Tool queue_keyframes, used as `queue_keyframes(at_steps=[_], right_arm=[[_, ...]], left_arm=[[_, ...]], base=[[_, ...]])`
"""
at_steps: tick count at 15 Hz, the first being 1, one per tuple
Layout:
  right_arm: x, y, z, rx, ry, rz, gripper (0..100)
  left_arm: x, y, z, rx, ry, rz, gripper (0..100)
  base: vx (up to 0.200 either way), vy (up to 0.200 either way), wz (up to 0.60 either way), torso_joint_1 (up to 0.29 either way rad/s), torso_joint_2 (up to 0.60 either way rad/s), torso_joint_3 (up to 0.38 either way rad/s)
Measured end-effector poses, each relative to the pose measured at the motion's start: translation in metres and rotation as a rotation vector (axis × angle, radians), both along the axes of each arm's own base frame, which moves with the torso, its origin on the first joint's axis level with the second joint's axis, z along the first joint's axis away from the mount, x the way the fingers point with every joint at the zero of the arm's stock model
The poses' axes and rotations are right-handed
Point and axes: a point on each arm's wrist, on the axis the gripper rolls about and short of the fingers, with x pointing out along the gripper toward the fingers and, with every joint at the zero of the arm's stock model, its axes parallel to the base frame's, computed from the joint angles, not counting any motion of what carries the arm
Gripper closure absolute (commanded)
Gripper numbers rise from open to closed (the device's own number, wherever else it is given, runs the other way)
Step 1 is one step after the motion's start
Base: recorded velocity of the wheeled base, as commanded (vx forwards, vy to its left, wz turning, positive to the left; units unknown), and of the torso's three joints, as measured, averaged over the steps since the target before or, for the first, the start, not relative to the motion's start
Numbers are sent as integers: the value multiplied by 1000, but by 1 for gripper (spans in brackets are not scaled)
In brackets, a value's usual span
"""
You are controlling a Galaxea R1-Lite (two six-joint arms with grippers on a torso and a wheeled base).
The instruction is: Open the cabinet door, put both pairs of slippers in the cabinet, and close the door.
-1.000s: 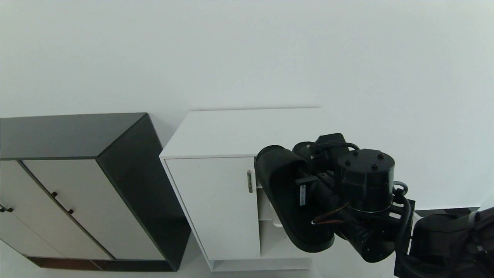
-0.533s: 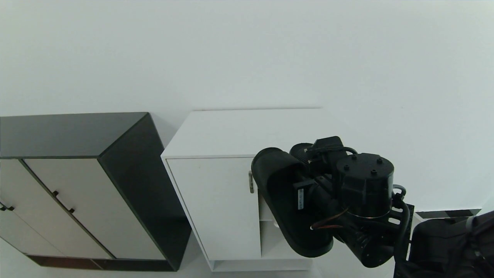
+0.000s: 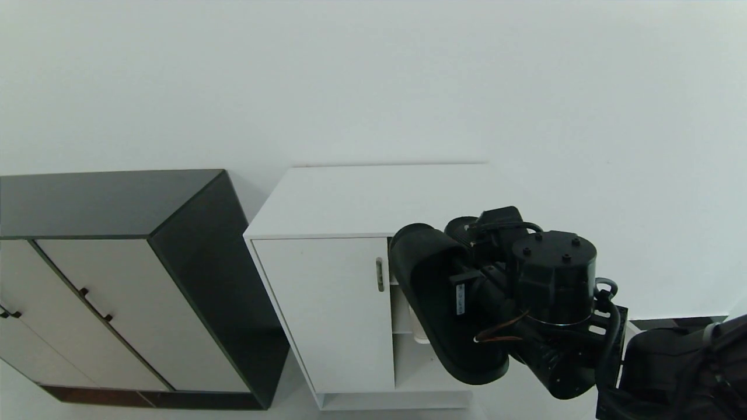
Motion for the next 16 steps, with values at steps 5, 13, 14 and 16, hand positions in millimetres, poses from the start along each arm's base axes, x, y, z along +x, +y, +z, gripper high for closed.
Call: queue_keyframes(at_steps=[5, 13, 14, 16], right_arm=[[0, 0, -1, -3, 3, -2, 100], [2, 1, -4, -2, 1, -2, 100], [2, 2, -5, -3, 1, -2, 100], [3, 2, -6, -6, 3, -4, 100]], left_arm=[[0, 0, 0, 0, 0, 0, 100], [0, 0, 0, 0, 0, 0, 100], [0, 0, 0, 0, 0, 0, 100], [0, 0, 0, 0, 0, 0, 100]], base=[[0, 0, 0, -218, 511, 288], [0, 0, 0, -209, 531, 320], [0, 0, 0, -188, 505, 320], [0, 0, 0, -176, 495, 320]])
